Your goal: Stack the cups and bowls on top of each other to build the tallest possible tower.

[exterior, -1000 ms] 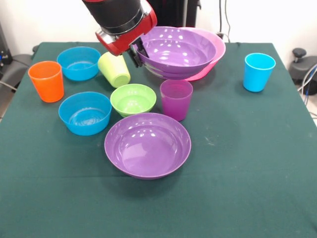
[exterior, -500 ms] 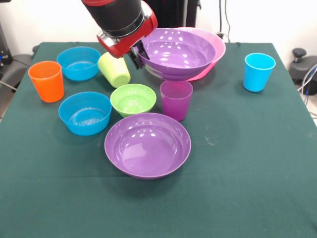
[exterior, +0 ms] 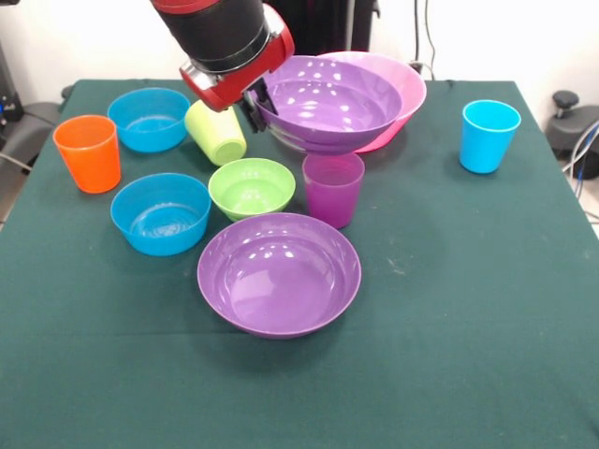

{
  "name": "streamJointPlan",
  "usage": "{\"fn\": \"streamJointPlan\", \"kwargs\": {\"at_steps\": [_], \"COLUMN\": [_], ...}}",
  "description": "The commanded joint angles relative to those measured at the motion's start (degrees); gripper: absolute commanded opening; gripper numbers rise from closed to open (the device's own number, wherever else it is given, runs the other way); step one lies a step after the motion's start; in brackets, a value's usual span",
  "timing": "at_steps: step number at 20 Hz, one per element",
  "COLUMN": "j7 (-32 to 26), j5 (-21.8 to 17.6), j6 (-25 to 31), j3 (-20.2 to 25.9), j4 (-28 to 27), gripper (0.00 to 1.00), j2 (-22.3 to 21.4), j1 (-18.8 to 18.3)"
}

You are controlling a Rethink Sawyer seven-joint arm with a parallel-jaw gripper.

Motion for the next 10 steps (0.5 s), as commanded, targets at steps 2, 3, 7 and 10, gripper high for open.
{"fn": "streamJointPlan", "kwargs": {"at_steps": [2,3,7,10], "j7": [-19.6,-19.6,-19.1,-18.3], "j5": [-4.7,-4.9,-5.4,-6.0], "j6": [-2.6,-2.7,-3.6,-4.8], "j3": [0.6,0.7,0.7,0.5], "j4": [-0.5,-0.4,-0.2,0.1], "gripper": [0.0,0.0,0.0,0.0], "j2": [3.0,3.0,3.4,3.8], "j1": [0.3,0.1,0.1,0.2]}}
